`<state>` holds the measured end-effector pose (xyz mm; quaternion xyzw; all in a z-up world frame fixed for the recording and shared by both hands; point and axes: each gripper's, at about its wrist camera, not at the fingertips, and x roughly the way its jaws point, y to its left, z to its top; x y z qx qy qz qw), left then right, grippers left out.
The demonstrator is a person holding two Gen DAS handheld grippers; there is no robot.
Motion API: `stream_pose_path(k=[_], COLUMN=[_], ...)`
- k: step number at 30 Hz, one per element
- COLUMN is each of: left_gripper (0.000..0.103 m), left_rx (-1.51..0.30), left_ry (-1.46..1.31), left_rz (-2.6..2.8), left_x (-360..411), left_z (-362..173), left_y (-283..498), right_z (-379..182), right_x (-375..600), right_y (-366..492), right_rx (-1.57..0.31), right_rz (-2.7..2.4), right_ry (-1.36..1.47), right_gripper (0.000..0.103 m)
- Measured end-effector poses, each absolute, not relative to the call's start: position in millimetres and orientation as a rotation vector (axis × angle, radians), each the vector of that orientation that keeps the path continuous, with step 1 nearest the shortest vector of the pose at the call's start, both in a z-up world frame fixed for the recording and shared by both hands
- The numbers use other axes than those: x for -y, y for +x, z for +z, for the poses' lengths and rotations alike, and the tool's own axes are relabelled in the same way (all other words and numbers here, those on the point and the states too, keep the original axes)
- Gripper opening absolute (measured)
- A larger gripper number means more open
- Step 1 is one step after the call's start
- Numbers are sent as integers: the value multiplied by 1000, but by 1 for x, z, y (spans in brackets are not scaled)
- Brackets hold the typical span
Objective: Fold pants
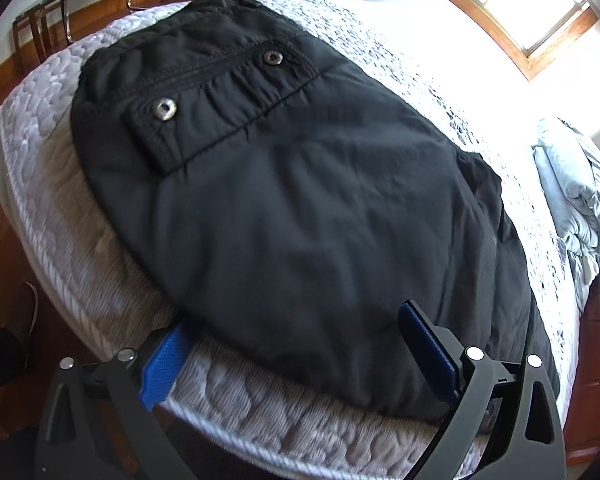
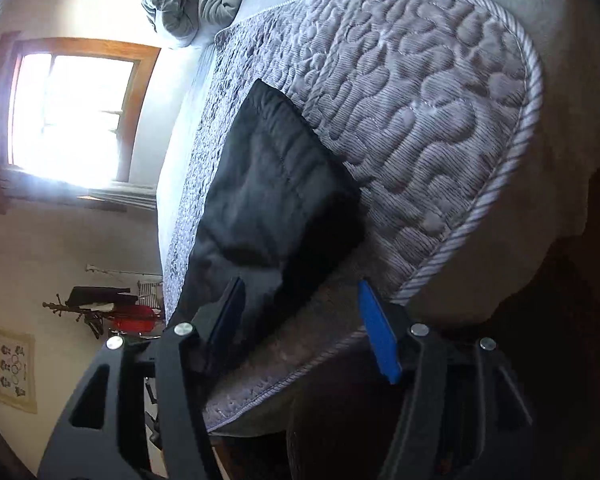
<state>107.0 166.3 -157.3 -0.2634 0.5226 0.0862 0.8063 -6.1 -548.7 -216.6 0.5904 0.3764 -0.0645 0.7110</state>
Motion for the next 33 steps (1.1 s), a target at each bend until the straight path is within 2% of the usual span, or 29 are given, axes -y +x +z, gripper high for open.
stream_pose_path(k=[9,10,11,13,14,17,25,28,31,33], left_gripper=[99,99,99,99,99,99,99,99,99,99], left_rx=[-1122,-1119,-1118,-1121,-1124,-1130,-1067,-1079,-1080,-1073], left_ry=[-652,-664,-675,-689,-692,-693,-713,-687,-682,-684], left_rz=[224,225,224,230,235,256,202,186,203,192], left_x=[-177,-178,-179,-181,-180,-178,-156,-147,-142,-139], left_z=[-156,-157,-158,-161,-162,-167,-162,-166,-172,-171], left_y=[86,85,83,84,85,90,103,111,115,115], right_z=[-239,-239,-238,-236,-234,-219,-132,-149,-188,-203], right_x=[559,560,561,562,563,566,587,608,616,619], right_y=[22,27,30,39,42,51,68,59,51,41], right_rx=[-780,-782,-778,-752,-741,-724,-605,-648,-768,-767], right_rz=[-162,-168,-170,-135,-119,-88,-44,-185,-314,-317], right_ry=[1348,1346,1349,1355,1361,1342,1116,1097,1085,1123], right_gripper=[61,55,43,27,22,17,15,15,15,15])
